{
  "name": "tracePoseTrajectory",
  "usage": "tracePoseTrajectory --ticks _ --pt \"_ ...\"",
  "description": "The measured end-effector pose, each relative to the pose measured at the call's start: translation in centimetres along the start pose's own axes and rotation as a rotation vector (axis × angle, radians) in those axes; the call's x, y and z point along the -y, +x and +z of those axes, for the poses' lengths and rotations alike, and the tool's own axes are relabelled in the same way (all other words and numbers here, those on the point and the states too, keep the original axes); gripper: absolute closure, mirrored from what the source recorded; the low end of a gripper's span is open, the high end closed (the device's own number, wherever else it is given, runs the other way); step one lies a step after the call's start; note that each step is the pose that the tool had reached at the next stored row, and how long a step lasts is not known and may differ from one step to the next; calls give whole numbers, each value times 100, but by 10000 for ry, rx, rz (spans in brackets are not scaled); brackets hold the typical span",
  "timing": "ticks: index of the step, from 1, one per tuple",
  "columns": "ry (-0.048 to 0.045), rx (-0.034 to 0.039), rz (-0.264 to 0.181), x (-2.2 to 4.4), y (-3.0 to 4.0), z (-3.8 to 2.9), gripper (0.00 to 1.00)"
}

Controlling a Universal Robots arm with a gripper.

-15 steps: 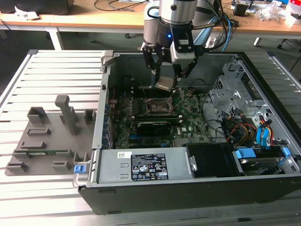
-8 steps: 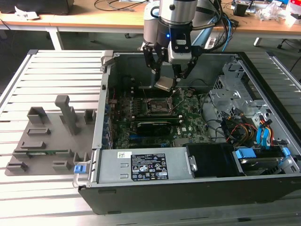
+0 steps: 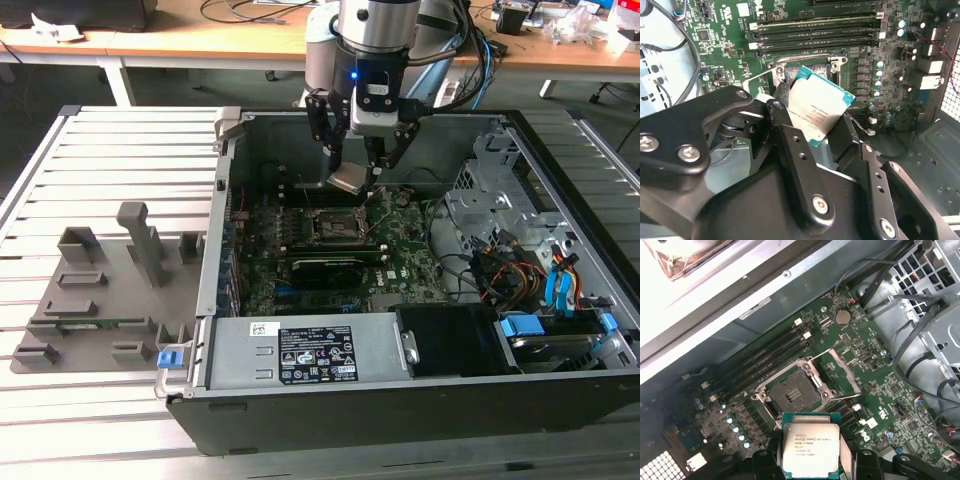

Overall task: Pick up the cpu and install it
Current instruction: 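Place the cpu into insertion slot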

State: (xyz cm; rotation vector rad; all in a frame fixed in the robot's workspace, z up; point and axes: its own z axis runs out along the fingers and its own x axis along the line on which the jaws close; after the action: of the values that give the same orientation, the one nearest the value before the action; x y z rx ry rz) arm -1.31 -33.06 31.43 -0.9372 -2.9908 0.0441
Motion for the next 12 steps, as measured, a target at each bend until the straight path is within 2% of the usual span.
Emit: tracePoseTrajectory --ticks 12 --pt "10 -21 955 0 0 3 45"
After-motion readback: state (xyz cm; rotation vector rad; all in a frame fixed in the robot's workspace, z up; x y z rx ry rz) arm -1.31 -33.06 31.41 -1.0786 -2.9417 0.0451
